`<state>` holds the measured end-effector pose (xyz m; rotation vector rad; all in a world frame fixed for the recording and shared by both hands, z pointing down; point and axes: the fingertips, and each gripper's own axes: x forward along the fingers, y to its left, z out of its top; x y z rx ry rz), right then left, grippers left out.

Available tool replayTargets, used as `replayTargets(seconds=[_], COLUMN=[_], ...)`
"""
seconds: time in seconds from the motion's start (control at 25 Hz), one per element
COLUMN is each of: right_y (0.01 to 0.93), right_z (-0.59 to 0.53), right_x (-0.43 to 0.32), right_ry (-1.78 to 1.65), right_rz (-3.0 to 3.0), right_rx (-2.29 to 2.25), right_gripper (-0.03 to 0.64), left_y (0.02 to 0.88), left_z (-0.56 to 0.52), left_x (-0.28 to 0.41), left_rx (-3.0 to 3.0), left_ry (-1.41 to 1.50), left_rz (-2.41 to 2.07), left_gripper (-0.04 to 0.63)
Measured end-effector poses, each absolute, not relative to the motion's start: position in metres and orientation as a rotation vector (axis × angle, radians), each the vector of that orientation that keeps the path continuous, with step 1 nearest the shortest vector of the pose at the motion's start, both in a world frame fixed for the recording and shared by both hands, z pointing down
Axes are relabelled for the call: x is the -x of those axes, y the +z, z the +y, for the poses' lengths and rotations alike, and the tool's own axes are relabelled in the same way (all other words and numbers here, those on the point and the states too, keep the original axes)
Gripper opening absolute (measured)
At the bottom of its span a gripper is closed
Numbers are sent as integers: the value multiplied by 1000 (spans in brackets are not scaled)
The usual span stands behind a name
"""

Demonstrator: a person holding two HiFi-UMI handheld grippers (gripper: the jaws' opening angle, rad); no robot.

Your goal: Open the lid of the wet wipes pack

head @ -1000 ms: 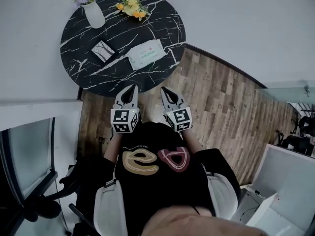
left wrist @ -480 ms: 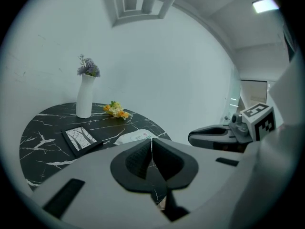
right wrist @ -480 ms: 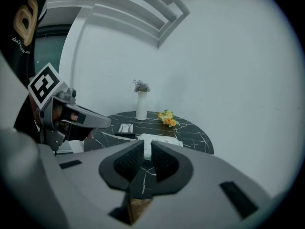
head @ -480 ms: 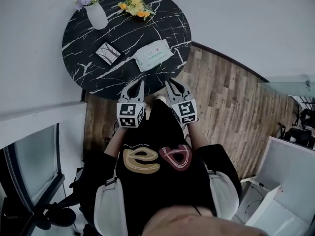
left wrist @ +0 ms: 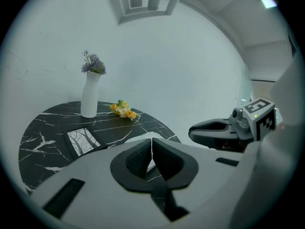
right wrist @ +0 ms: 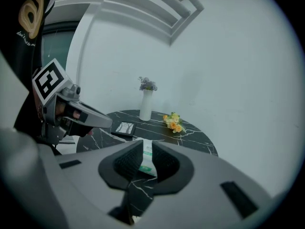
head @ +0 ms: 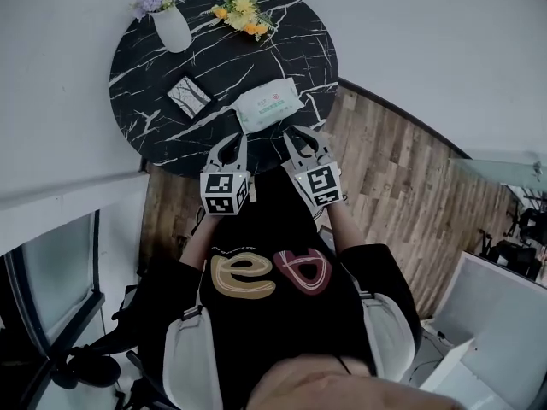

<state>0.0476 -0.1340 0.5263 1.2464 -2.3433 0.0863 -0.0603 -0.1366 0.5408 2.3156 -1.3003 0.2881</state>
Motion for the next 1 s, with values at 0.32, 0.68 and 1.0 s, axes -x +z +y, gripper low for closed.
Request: replayTargets(seconds=[0.32,0.68,1.0], right_y=[541,571,602], right_z=[-173,-194,-200], right_x=[-45,-32,-28], right_ry=[-81,-243,-378], right_rz=[-2301,-2256,-2133], right_rx=[-929,-529,-176], right_gripper=[81,111,158], left_y=[559,585,607], left_z=[-168,-190,-200], left_x=[43,36,30], left_rx=[-2223,-2106,-2012], left_ry=[361,460,536], left_rz=[-1343,-1402,-1394], left_gripper=[18,18,20])
